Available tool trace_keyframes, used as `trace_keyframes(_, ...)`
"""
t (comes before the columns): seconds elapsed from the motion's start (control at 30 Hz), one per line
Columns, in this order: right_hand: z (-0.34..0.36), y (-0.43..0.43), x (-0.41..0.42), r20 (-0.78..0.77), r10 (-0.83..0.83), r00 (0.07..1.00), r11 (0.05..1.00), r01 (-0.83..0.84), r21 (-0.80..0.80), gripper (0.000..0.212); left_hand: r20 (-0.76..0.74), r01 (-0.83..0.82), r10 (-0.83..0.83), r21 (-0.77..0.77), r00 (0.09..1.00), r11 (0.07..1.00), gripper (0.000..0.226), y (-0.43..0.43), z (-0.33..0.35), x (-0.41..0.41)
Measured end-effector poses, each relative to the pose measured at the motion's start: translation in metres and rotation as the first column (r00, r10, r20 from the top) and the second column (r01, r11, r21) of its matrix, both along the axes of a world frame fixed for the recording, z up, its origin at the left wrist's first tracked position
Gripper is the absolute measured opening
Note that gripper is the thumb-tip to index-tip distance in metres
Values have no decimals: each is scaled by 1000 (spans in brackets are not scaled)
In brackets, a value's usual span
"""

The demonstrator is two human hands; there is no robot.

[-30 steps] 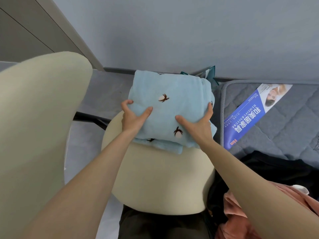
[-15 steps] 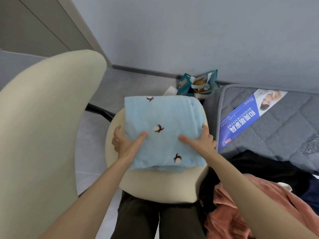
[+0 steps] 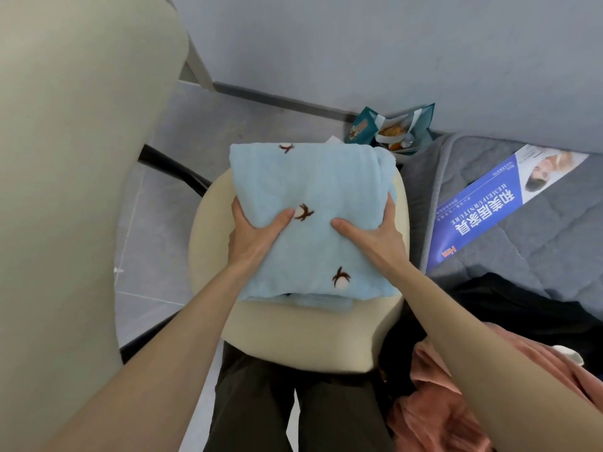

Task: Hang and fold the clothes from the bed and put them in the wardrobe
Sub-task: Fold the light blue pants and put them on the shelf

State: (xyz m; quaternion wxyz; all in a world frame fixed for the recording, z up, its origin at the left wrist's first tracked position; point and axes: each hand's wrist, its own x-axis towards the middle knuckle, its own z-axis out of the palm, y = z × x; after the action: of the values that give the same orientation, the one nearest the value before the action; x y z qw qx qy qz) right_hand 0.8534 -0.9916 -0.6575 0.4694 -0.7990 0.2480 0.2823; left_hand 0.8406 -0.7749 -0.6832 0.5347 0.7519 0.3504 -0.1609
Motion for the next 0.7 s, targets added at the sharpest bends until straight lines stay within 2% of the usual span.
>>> trace_keyframes(0.13,1,0,-1,40,-31,999,997,28,77,106,8,-13,13,14,1000,1000,100,-2,4,-6)
trace_keyframes(0.3,29,2,-20,132,-117,984,990,105,94,103,39,-3,2,20,999,1000,91,1,37,-16)
trace_keyframes(0.47,82,3,-50,243,-206,948,977,187,99,93,130,35,-34,-4,991,999,89,4,96,-35)
trace_keyframes(0.6,133,9,-88,335,-274,902,959,232,160,82,216,98,-90,-27,972,995,94,11,145,-61)
trace_keyframes(0.7,172,18,-122,388,-318,865,945,256,203,82,293,150,-133,-37,947,988,96,20,183,-86)
